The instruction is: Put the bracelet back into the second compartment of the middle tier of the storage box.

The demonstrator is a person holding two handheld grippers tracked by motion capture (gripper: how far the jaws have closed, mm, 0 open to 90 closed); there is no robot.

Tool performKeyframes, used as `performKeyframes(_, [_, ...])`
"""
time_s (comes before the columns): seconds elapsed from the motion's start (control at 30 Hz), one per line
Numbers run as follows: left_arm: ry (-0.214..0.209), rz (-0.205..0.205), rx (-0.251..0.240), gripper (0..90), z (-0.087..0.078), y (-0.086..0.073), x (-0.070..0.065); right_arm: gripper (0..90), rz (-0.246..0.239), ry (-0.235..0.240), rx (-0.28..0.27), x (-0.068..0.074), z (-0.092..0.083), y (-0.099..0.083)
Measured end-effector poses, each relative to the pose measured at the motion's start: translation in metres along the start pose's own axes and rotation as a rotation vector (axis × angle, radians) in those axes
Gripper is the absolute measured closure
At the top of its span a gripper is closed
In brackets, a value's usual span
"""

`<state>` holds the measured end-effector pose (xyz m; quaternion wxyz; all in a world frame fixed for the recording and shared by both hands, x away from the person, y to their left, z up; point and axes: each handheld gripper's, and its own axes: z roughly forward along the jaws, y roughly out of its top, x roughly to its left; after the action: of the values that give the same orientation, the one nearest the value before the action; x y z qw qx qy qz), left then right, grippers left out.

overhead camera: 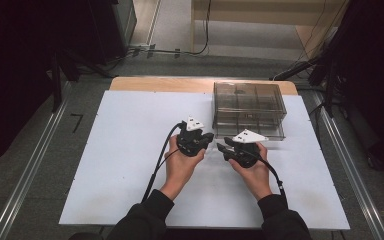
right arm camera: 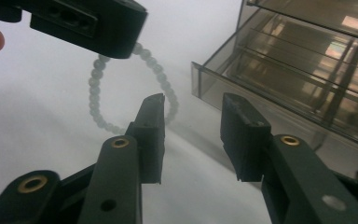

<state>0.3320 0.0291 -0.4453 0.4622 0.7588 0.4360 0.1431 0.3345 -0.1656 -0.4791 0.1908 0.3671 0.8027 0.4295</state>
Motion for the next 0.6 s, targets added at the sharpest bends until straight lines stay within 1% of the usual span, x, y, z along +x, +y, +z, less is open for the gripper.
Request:
performKeyframes(0.13, [-0.016, 0.006, -0.003, 87.6, 0.001, 0.002, -0.005, 63.1, -0.01, 0.006, 0.003, 0.002, 0.004, 0.002])
performKeyframes(0.17, [-0.021, 0.013, -0.001, 87.6, 0.001, 0.003, -0.008, 64.0, -0.01, 0.009, 0.004, 0.003, 0.005, 0.003])
performKeyframes(0.3, [-0.028, 0.016, -0.001, 87.6, 0.002, 0.004, -0.01, 70.3, -0.018, 0.003, 0.007, 0.004, 0.007, 0.003])
performKeyframes(0.33, [-0.032, 0.019, 0.001, 87.6, 0.002, 0.004, -0.011, 70.3, -0.018, 0.003, 0.007, 0.004, 0.007, 0.003])
performKeyframes(0.37, [-0.034, 0.016, -0.002, 87.6, 0.003, 0.004, -0.012, 72.3, -0.019, 0.002, 0.008, 0.004, 0.007, 0.003])
performKeyframes(0.4, [-0.038, 0.017, 0.0, 87.6, 0.003, 0.004, -0.013, 76.9, -0.019, 0.003, 0.006, 0.003, 0.008, 0.003])
performKeyframes(0.47, [-0.038, 0.019, 0.001, 87.6, 0.003, 0.004, -0.013, 82.2, -0.023, 0.003, 0.003, 0.002, 0.007, 0.003])
performKeyframes(0.6, [-0.043, 0.019, -0.005, 87.5, 0.003, 0.005, -0.014, 83.5, -0.03, -0.001, -0.001, 0.003, 0.006, 0.003])
